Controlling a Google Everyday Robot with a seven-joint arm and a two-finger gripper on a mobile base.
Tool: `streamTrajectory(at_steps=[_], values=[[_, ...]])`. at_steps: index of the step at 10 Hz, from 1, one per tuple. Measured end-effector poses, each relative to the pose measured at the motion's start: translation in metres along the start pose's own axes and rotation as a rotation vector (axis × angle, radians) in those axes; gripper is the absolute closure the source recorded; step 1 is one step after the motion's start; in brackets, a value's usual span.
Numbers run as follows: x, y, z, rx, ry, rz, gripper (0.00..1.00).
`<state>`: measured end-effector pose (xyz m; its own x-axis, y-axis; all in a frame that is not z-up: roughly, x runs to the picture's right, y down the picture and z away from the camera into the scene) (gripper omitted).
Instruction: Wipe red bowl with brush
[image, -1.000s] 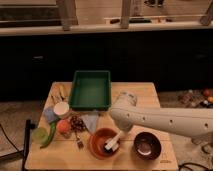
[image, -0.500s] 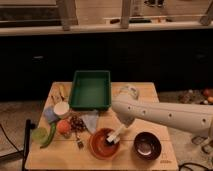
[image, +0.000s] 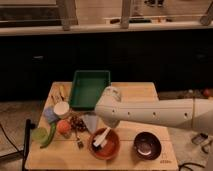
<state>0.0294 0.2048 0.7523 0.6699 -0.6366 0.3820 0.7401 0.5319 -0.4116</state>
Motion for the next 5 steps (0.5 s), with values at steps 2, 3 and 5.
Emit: streamTrajectory(at_steps=[2, 3, 5], values=[[-0.002, 0.005, 0.001, -0.005, -0.006, 0.012, 1.0], [0.005, 0.014, 0.002, -0.011, -0.004, 0.032, 1.0], [0.029, 0.035, 0.003, -0.011, 0.002, 0.068, 1.0]])
